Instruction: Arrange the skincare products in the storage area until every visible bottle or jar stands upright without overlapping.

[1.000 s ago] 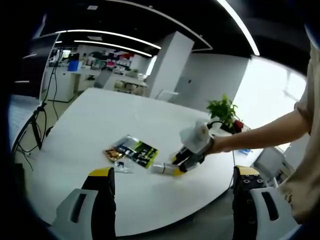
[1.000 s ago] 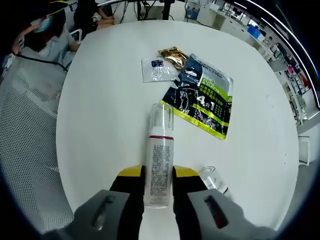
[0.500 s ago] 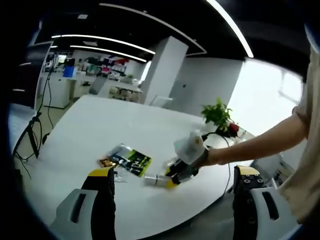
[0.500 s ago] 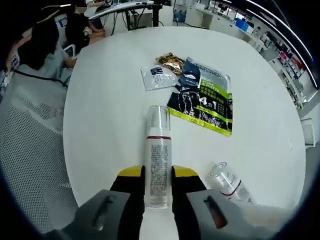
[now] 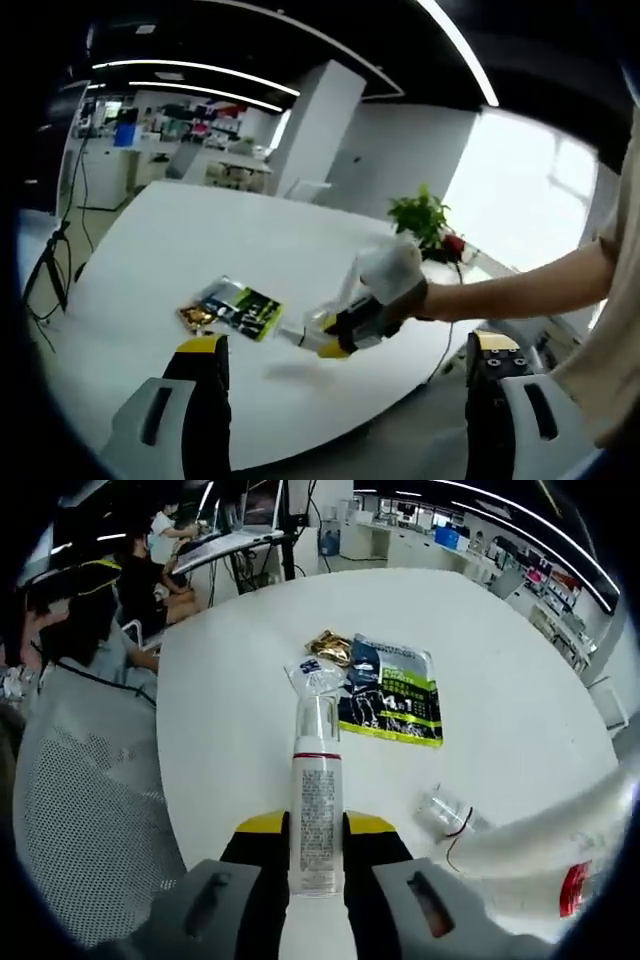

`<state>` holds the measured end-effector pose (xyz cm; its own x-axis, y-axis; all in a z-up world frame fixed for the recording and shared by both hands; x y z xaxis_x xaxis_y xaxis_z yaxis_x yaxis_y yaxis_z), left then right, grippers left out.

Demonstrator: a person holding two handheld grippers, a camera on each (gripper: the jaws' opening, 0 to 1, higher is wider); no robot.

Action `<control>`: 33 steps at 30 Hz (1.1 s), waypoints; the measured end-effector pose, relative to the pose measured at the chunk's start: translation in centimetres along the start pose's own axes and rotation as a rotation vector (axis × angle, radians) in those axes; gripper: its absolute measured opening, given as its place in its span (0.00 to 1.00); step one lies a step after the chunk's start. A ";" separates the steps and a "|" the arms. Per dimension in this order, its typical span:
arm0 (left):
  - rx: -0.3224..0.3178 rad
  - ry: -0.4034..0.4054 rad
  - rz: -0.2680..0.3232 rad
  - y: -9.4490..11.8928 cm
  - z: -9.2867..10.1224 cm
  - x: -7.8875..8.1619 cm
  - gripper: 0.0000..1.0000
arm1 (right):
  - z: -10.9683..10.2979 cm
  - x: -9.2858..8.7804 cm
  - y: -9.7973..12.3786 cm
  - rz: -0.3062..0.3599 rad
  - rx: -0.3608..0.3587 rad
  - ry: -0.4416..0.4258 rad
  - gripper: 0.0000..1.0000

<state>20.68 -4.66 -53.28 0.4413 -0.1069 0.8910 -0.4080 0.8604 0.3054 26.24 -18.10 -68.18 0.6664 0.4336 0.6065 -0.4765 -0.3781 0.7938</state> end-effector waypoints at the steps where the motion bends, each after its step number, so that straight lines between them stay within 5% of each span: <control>1: -0.002 -0.002 0.000 0.0 0.2 0.1 0.97 | 0.0 0.1 0.4 0.017 -0.003 -0.016 0.19; 21: -0.083 -0.059 -0.055 -1.8 4.6 -0.2 0.95 | -1.6 -1.4 9.5 0.341 -0.060 -0.271 0.19; 28: -0.094 -0.057 -0.061 -3.4 6.9 0.1 0.95 | -2.0 -1.7 12.0 0.437 0.000 -0.354 0.19; 33: -0.088 -0.029 -0.054 -4.7 8.4 0.5 0.95 | -2.6 -1.4 14.1 0.536 0.104 -0.449 0.19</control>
<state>16.06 -12.92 -51.42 0.4367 -0.1676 0.8839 -0.3117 0.8934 0.3234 17.08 -21.90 -57.68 0.5378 -0.2052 0.8177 -0.7630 -0.5310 0.3685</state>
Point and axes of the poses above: the point that each gripper's makers call its tool centre point, and the gripper's own axes: y roughly backward along the fingers, z roughly to its right, x roughly out of its top, the point moved 1 cm from there along y, roughly backward along the fingers, and after that the axes turned 3 degrees about -y, right-handed, at the moved point
